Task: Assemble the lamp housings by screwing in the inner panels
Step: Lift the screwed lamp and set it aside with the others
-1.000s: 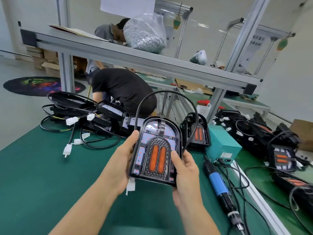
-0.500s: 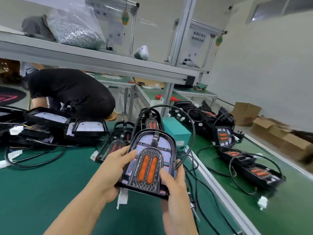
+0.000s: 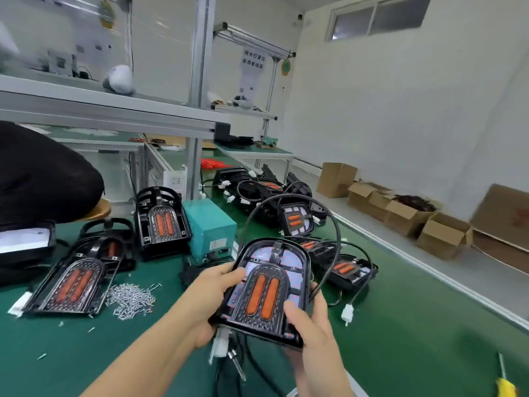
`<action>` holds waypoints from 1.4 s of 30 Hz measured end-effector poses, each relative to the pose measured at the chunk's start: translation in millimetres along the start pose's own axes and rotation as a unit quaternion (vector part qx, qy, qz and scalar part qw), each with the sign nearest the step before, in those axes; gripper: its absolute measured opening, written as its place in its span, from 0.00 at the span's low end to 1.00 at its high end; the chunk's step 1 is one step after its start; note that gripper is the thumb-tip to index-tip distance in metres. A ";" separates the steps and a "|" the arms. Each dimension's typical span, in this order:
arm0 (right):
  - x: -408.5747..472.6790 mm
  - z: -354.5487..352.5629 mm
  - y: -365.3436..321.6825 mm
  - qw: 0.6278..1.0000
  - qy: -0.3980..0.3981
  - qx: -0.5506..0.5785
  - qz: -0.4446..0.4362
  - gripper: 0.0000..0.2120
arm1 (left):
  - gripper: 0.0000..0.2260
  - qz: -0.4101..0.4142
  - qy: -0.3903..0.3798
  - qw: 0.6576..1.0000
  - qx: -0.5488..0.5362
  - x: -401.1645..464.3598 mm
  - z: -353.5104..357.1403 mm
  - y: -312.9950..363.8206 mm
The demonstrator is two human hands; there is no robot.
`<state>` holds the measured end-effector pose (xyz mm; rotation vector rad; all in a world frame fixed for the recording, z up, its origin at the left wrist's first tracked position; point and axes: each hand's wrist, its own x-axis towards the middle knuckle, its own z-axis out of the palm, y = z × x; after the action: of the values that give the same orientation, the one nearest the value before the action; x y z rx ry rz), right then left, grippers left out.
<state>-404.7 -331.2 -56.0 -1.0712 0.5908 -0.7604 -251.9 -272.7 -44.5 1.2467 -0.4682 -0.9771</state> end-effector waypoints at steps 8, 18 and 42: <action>39.4 -65.8 -23.3 0.990 0.123 -0.056 -0.034 0.17 | 0.08 -0.050 -0.059 0.996 0.040 60.6 77.2 -14.0; 110.5 -116.0 -49.5 0.974 0.221 -0.009 -0.046 0.19 | 0.03 -0.058 -0.047 0.991 0.111 129.4 140.7 -13.5; 203.1 -132.0 -43.8 0.889 0.406 -0.208 -0.041 0.29 | 0.32 0.144 -0.197 0.784 0.570 149.3 146.6 -40.6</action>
<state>-390.7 -576.0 -77.8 -1.1476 1.4836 -1.1995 -298.7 -479.2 -68.6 1.9359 -1.7137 -0.6421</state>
